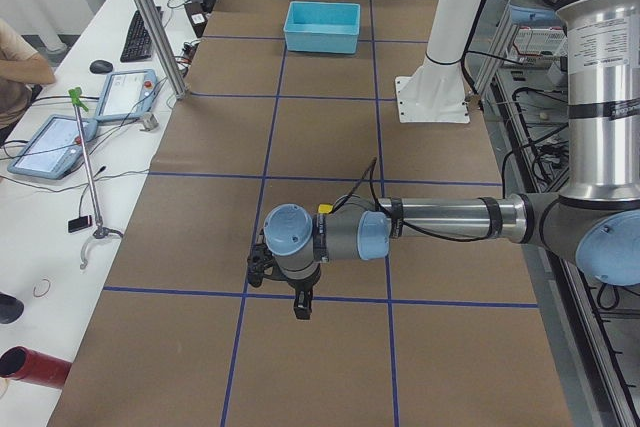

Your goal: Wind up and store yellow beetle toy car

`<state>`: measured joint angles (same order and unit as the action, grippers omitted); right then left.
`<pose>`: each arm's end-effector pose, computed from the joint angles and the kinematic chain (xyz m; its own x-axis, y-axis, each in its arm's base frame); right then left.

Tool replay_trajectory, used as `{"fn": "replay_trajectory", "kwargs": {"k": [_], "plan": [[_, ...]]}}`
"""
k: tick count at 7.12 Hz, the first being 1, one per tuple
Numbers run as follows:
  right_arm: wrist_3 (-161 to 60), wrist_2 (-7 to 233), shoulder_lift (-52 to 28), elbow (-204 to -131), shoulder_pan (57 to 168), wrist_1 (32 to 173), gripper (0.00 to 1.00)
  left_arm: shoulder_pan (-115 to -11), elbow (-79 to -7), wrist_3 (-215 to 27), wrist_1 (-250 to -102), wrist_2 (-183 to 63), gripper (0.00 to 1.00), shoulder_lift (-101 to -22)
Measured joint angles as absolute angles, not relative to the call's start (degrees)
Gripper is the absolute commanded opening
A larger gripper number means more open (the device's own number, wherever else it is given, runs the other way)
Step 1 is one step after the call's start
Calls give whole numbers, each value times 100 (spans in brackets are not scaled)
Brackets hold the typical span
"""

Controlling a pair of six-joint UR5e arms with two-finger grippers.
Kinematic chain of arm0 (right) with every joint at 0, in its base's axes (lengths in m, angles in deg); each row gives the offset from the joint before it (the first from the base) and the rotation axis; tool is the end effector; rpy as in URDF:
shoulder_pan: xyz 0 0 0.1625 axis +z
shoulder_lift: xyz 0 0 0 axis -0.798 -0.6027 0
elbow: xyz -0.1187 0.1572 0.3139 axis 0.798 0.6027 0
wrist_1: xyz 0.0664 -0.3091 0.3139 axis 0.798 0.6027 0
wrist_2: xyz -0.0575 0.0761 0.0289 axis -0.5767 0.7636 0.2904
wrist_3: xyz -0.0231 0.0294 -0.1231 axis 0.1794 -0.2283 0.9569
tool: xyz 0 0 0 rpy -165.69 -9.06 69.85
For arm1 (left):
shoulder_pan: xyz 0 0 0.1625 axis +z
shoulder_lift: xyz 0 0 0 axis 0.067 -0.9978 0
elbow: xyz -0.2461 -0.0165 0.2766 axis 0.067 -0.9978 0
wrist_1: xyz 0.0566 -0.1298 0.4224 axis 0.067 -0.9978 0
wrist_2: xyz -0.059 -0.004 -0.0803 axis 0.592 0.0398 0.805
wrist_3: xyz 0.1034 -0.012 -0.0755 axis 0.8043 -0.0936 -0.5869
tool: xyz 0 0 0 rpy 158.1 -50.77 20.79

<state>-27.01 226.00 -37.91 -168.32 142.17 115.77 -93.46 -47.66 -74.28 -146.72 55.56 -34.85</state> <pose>0.0338 -0.4840 0.6386 0.6844 -0.1006 0.7221 0.0960 0.9942 0.0476 -0.0359 -0.4737 0.6331 0.6780 0.0354 -0.7342 -0.0657 0.9978 -0.0126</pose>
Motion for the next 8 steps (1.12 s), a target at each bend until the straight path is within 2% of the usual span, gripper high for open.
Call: {"fn": "replay_trajectory", "kwargs": {"k": [4, 8], "plan": [[-2703, 22597, -3806, -16836, 14222, 11570, 100, -8658, -5042, -7401, -14617, 5266, 100, -3884], [-2703, 22607, -3815, -16841, 14237, 11576, 100, -6876, -6213, -7176, -14616, 4855, 100, -4256]]}}
